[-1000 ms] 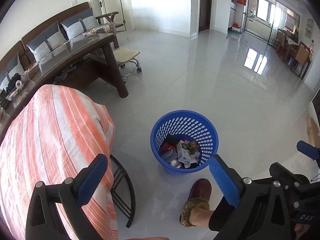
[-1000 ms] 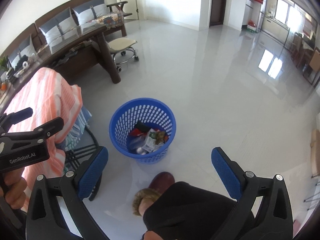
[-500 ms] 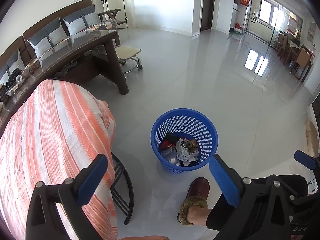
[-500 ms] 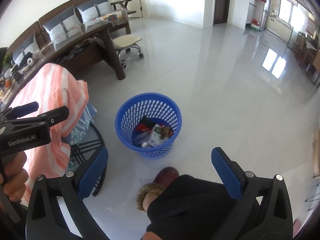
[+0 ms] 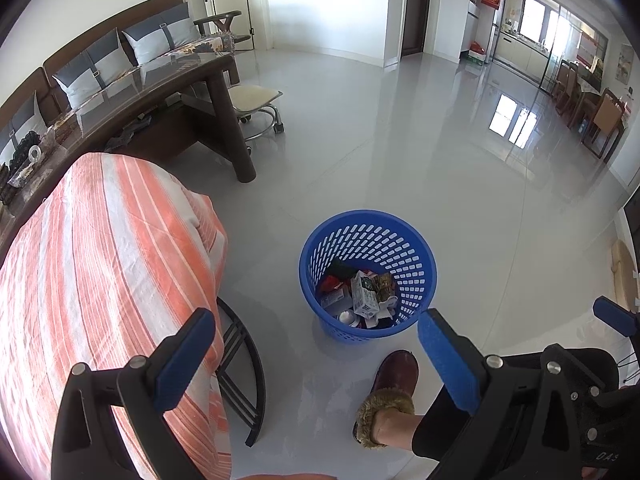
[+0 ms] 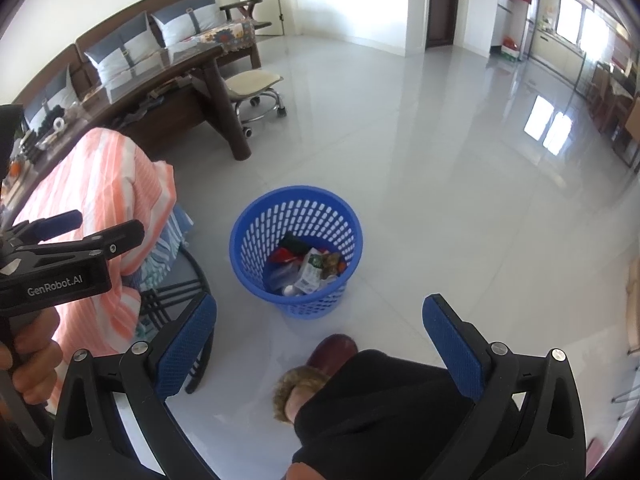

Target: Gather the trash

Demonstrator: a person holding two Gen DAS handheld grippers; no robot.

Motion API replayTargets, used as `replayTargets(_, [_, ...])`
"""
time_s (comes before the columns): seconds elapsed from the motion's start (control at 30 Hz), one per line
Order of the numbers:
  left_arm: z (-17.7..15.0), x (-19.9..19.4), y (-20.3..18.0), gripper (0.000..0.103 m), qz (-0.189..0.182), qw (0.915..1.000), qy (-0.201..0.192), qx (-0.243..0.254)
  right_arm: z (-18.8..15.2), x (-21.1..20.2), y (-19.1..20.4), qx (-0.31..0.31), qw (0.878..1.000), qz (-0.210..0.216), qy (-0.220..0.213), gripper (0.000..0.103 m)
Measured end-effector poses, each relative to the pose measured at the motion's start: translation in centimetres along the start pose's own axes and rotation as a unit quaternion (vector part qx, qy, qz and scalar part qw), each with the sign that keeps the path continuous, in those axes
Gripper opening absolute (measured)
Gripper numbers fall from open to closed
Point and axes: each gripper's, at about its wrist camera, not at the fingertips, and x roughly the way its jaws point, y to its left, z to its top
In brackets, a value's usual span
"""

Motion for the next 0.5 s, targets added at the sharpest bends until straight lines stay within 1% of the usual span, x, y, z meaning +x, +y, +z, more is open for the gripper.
replayTargets(0.5, [-0.1, 0.13, 0.06, 0.103, 0.002, 1.0, 0.002, 0.001, 0.03, 0.42, 0.06, 0.001, 1.0, 0.006, 0.005, 0.103])
